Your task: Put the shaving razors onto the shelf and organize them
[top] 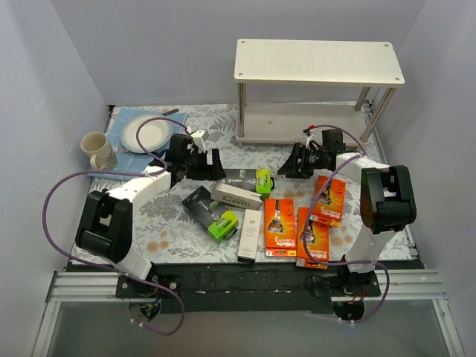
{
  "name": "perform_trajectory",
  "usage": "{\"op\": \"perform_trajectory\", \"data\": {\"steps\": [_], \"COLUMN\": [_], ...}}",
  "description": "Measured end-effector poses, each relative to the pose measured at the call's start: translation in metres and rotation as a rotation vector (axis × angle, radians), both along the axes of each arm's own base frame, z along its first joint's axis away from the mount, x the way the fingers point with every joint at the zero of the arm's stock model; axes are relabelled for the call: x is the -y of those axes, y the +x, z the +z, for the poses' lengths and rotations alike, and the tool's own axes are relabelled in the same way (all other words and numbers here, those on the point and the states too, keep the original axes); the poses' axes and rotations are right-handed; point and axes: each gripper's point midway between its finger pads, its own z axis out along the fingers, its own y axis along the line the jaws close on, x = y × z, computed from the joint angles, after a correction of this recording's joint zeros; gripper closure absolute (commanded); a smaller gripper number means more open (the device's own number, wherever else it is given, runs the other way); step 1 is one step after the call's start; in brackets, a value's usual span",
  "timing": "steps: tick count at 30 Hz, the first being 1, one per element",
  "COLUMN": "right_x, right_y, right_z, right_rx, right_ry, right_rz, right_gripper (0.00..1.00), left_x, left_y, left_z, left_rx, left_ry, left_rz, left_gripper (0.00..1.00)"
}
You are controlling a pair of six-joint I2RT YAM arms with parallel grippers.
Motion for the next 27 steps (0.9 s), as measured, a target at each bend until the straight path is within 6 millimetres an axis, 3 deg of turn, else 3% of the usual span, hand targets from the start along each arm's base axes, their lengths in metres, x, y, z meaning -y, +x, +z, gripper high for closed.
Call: {"op": "perform_trajectory", "data": {"steps": [4, 12, 17, 23, 27], "right_x": [-0.006, -0.026, -0.035, -0.042, -0.034], "right_y": [-0.004, -0.01, -0.012, -0.014, -0.013], "right_z": [-0.006, -0.031, -0.029, -0.022, -0.023], "right_rx": [-0.015, -0.084, -0.086, -0.1, -0.125], "right_ry": [0.014, 0.024, 0.056, 0.116, 0.14], "right_rz": [0.03, 0.112, 0.151, 0.167, 0.137], "right_gripper": [0.39, 0.46, 0.77, 0.91, 0.99], "left_x": [-0.003, 0.012, 0.02, 0.03, 0.038], "left_y": [0.013, 0.015, 0.02, 0.033, 0.053], "left_z": [-0.005, -0.028, -0.034, -0.044, -0.043], "left_rx": [-0.003, -0.071, -0.088, -0.105, -0.088], "left_ry": [0.008, -0.012, -0.029, -0.046, -0.053], "left_rz": [0.007, -0.07, -0.106, -0.134, -0.136], "left_gripper": [0.16, 0.18, 0.22, 0.26, 0.19]}}
